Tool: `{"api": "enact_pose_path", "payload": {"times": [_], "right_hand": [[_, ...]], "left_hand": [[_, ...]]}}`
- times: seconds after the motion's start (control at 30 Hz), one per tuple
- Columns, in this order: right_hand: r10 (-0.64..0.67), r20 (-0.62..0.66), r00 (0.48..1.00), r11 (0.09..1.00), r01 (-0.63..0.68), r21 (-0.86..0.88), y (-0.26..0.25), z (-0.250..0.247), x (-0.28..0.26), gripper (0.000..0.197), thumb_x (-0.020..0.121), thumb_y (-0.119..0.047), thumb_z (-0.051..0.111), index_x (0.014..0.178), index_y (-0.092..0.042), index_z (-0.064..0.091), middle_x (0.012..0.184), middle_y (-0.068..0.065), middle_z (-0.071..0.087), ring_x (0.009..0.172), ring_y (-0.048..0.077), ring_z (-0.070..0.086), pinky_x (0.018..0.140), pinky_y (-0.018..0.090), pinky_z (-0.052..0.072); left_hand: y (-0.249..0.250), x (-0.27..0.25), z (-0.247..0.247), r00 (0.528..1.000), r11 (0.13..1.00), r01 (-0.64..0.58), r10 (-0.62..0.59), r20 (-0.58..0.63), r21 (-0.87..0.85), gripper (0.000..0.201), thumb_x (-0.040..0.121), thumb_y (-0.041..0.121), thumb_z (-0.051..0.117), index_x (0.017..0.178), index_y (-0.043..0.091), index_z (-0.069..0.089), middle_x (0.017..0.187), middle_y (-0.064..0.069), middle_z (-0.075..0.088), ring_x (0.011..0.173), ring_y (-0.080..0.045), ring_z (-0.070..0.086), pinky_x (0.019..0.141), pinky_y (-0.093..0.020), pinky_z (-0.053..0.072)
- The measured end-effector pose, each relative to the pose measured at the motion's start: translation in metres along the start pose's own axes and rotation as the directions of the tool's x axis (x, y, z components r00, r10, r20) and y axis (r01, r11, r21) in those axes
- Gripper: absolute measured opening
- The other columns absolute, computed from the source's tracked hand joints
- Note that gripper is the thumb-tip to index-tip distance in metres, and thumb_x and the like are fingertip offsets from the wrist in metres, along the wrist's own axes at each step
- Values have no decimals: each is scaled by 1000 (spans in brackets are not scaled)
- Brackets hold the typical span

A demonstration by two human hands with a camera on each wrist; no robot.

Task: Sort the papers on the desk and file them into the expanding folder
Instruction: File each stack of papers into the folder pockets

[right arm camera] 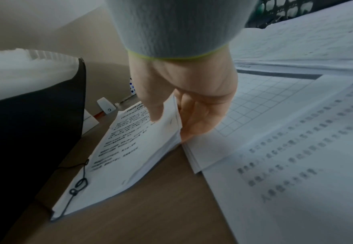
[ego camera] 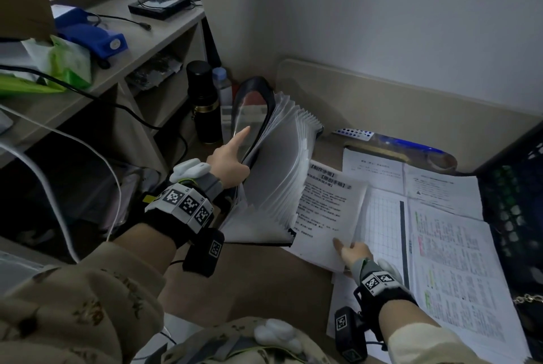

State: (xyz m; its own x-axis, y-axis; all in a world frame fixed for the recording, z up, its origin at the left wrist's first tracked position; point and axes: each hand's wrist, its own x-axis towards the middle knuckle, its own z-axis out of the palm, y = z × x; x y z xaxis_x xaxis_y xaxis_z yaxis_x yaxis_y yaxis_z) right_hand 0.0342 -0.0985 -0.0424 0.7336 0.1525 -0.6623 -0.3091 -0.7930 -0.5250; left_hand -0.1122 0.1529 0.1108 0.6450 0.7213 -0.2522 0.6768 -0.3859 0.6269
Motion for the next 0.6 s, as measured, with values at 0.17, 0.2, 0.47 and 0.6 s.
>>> {"api": "enact_pose_path", "payload": {"times": [0.17, 0.2, 0.47, 0.6], "right_hand": [[-90, -27, 996, 996, 91, 17, -8, 4, 2, 10, 84, -16, 56, 91, -9, 60, 100, 15, 64, 92, 34, 60, 84, 47, 55], [-101, -40, 994, 994, 103, 48, -10, 4, 4, 7, 81, -15, 55, 82, -9, 59, 93, 14, 63, 86, 32, 60, 81, 45, 56], [25, 95, 995, 986, -40, 162, -14, -6, 2, 25, 76, -5, 54, 100, 4, 57, 86, 15, 59, 89, 35, 58, 79, 44, 54], [18, 98, 995, 970, -41, 241, -13, -3, 5, 26, 86, -18, 60, 102, 3, 57, 83, 13, 62, 76, 29, 60, 65, 36, 53]], "left_hand": [[-3, 0, -1, 1000, 1000, 13, -13, -14, -13, 93, 76, 2, 50, 149, 49, 17, 140, -6, 49, 98, -30, 59, 75, -30, 43], [-3, 0, -1, 1000, 1000, 8, -8, -18, -16, 93, 76, 2, 50, 149, 49, 17, 141, -7, 49, 98, -31, 60, 75, -30, 44], [-4, 1, 1, 999, 1000, 6, -7, -36, -22, 93, 75, 4, 50, 148, 49, 18, 142, -7, 48, 96, -29, 60, 74, -29, 44], [-2, 2, 1, 1000, 999, 11, -12, -28, -31, 93, 75, 4, 50, 149, 50, 18, 141, -7, 49, 90, -29, 60, 68, -28, 41]]}}
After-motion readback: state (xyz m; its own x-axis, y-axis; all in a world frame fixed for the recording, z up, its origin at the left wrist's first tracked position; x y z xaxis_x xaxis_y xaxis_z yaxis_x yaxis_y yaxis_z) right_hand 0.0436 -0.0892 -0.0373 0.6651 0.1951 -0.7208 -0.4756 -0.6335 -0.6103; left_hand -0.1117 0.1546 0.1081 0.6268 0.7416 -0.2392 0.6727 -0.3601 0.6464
